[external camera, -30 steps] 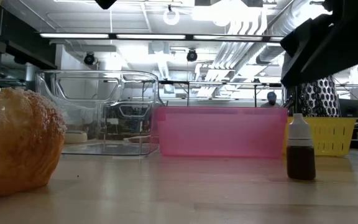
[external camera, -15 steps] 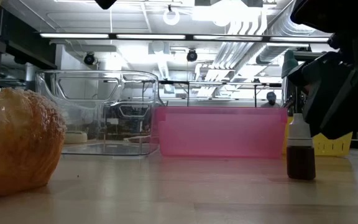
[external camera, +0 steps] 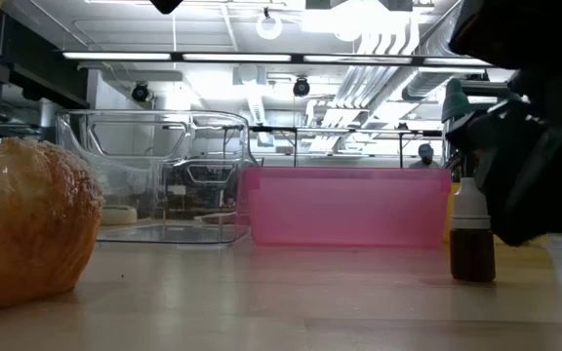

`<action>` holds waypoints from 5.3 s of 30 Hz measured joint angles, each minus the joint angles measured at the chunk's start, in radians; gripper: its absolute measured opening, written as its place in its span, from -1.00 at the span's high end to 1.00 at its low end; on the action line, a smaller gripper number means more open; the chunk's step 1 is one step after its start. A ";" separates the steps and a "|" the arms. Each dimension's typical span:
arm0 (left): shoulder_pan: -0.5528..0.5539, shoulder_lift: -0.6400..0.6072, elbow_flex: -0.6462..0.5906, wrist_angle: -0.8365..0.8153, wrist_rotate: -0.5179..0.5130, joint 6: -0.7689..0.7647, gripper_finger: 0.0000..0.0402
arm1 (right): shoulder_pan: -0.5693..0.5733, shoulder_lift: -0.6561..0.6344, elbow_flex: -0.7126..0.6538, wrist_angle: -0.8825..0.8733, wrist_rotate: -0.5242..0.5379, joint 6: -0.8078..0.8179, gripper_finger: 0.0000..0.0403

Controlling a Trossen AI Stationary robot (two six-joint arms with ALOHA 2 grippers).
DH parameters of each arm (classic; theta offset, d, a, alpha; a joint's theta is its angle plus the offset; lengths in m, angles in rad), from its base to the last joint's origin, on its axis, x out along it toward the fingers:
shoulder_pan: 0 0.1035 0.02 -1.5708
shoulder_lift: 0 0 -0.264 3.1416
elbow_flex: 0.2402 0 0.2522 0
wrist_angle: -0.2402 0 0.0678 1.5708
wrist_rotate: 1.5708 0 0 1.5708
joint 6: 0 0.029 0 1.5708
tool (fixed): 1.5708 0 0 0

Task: Pick & Place Food Item
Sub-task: Put the left brown food coloring bottle into the yellow bin

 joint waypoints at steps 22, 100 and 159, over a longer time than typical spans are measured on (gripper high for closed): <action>0.000 0.000 0.000 0.000 0.000 0.000 0.21 | -0.023 0.000 0.000 0.040 -0.003 -0.027 0.44; 0.000 0.000 0.000 0.047 0.000 0.000 0.21 | -0.043 -0.395 0.000 -0.492 0.318 0.196 0.70; 0.000 0.000 0.000 0.047 0.000 0.000 0.21 | -0.207 -0.472 -0.347 -0.379 0.247 0.473 0.69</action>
